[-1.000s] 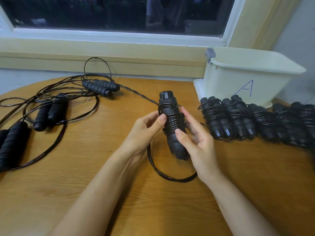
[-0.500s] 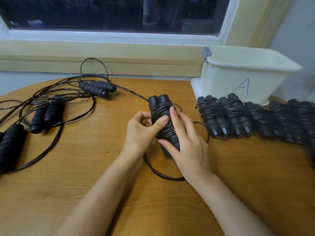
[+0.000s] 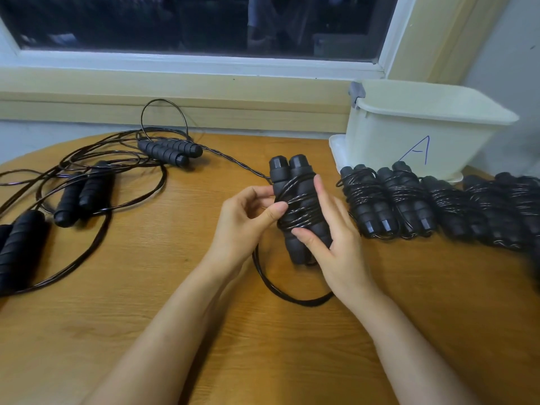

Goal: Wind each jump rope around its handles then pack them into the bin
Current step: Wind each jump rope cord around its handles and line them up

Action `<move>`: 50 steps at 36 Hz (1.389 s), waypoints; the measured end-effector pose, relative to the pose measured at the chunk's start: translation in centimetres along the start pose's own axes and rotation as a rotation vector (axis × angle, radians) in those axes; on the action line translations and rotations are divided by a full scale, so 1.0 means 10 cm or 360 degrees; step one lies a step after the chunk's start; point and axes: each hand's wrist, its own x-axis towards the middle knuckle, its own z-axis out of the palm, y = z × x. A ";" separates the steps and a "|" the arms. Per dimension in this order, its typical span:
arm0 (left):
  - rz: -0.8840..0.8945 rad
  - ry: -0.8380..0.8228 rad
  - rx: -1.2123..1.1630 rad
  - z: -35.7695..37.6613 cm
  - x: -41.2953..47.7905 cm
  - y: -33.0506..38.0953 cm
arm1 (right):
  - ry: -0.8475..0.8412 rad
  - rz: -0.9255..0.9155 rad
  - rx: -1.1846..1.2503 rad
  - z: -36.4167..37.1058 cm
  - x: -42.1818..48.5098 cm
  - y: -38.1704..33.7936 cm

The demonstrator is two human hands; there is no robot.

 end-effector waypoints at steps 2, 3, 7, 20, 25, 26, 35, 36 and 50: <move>-0.0017 -0.0012 0.0000 0.00 0.01 -0.01 | -0.0004 0.0112 0.0167 0.00 0.00 0.01; -0.0026 -0.0019 -0.0004 -0.01 0.01 -0.01 | -0.0008 0.0164 0.0248 -0.01 0.01 0.02; -0.0048 -0.0032 -0.0017 0.00 0.01 -0.03 | -0.0025 0.0267 0.0452 -0.02 0.02 0.02; -0.0184 0.0065 -0.0150 0.05 -0.03 -0.01 | 0.0214 0.0165 -0.0031 0.04 0.00 0.08; -0.0151 0.0260 -0.0147 0.08 -0.05 0.02 | 0.0287 -0.0034 -0.0293 0.04 0.00 0.06; -0.0129 0.0285 -0.0122 0.08 -0.05 0.02 | 0.0269 -0.0048 -0.0331 0.05 0.00 0.05; -0.0036 0.0230 -0.0035 0.10 -0.08 0.03 | 0.0106 0.0000 -0.0829 0.11 -0.04 -0.04; -0.0030 0.0211 -0.0030 0.11 -0.08 0.03 | 0.0123 0.0005 -0.0870 0.11 -0.04 -0.04; 0.0054 -0.0011 0.0025 0.12 -0.08 0.04 | 0.0366 -0.0103 -0.0757 0.09 -0.05 -0.05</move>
